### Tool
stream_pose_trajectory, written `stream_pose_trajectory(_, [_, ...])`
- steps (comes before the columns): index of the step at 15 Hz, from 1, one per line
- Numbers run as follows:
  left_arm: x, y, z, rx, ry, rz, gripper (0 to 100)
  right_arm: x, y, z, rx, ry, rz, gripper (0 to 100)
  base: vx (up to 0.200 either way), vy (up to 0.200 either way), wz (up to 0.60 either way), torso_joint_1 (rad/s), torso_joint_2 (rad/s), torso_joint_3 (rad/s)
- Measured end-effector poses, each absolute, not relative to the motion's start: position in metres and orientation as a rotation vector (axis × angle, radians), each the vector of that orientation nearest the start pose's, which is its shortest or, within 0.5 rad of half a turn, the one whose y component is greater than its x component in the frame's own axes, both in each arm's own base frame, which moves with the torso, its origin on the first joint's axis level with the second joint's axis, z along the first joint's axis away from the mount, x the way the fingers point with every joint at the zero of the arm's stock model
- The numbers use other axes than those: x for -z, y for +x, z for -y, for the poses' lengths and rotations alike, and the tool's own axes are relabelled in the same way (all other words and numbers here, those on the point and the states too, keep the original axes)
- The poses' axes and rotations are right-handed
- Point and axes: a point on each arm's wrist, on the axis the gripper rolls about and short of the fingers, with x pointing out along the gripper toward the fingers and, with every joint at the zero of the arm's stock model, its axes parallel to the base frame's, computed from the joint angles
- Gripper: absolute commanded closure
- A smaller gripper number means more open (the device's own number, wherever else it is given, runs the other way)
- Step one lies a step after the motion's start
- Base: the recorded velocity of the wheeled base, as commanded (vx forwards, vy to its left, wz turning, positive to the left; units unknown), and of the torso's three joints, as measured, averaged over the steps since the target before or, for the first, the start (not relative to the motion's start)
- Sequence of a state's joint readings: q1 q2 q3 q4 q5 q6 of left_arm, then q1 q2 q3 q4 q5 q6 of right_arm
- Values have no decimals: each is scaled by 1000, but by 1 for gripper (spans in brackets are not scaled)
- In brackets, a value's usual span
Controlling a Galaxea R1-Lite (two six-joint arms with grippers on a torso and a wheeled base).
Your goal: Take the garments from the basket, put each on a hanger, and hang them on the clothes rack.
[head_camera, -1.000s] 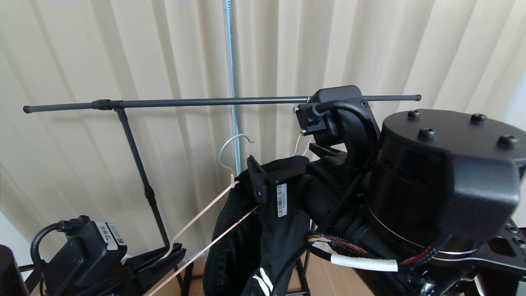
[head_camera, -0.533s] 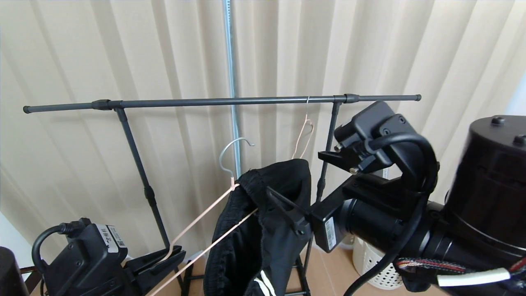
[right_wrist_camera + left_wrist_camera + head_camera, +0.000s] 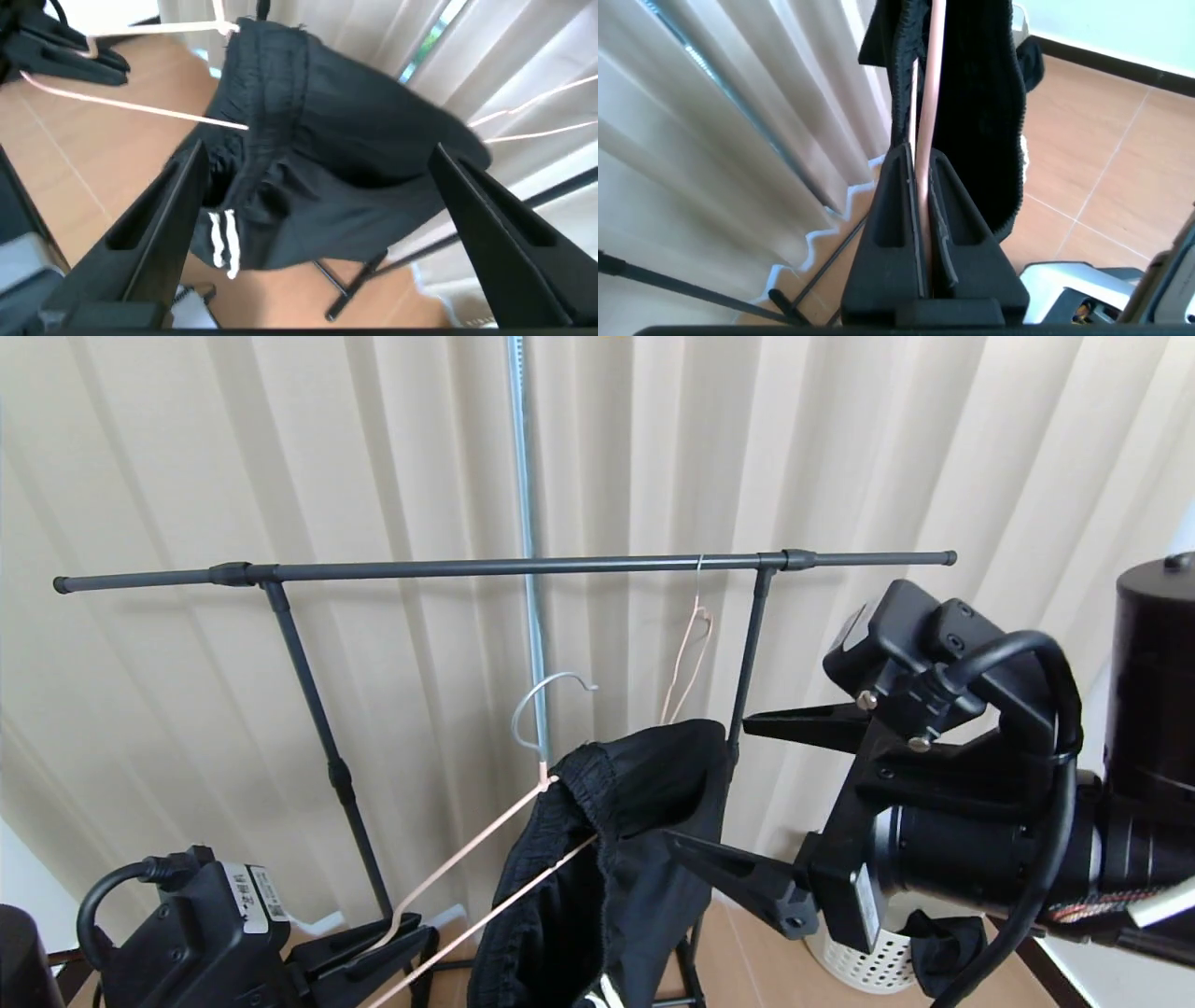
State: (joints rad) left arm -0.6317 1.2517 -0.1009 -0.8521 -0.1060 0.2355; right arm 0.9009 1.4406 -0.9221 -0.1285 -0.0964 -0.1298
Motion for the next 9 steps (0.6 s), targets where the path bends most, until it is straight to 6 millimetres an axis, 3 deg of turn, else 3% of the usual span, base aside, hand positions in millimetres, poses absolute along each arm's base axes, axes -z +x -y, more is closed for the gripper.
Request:
stream_pose_trajectory(2, [-124, 114, 87, 777, 304, -219, 100, -245, 164, -179, -890, -415, -356, 0, 0, 0, 0, 0, 0, 0])
stream_pose_trajectory(5, [-121, 112, 87, 830, 297, -228, 100, -272, 183, -160, -995, -577, -431, 0, 0, 0, 0, 0, 0, 0])
stream_pose_trajectory(9, [-118, 111, 87, 888, 289, -241, 100, -286, 220, -162, -1201, -813, -471, 0, 0, 0, 0, 0, 0, 0])
